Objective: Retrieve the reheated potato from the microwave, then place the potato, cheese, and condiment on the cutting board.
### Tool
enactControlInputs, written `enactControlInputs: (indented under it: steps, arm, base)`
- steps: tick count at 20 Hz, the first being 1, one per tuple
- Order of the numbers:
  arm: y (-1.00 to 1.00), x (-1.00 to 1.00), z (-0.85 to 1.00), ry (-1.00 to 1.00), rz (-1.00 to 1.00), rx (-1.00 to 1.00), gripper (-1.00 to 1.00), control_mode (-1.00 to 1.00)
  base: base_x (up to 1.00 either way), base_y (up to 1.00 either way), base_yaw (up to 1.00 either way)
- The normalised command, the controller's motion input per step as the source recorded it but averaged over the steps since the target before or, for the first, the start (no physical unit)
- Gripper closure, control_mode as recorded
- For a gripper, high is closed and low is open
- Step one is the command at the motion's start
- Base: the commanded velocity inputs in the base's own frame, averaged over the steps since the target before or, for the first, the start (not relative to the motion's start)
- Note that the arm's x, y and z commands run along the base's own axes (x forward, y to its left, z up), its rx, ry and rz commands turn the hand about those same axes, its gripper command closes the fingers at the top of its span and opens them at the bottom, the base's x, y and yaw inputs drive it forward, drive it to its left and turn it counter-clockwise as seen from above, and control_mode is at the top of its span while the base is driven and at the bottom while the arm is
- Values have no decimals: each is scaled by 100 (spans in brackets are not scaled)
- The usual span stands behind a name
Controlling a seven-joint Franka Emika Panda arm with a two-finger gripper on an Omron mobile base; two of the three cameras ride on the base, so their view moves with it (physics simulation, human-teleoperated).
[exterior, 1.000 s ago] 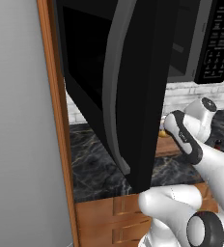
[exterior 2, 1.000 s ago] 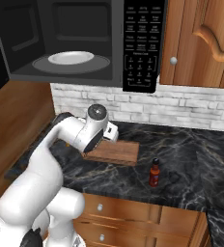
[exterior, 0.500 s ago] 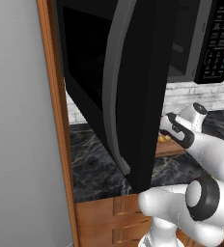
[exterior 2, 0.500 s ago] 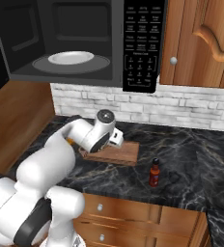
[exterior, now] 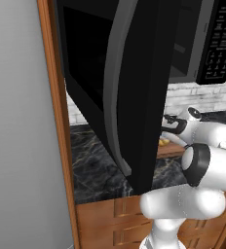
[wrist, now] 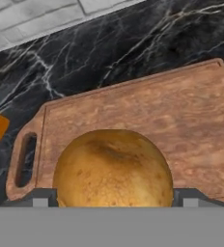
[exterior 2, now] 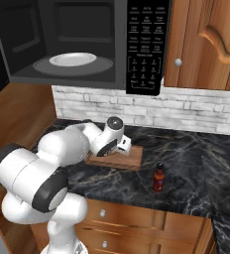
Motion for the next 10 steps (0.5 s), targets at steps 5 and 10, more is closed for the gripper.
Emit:
enactControlInputs:
  steps: [5, 10]
  arm:
    - [-12, 40, -32, 5, 0, 0, 100, -100]
    - [-1, 30, -31, 5, 0, 0, 100, -100]
  base:
    - [0, 0, 0]
    - [0, 0, 0]
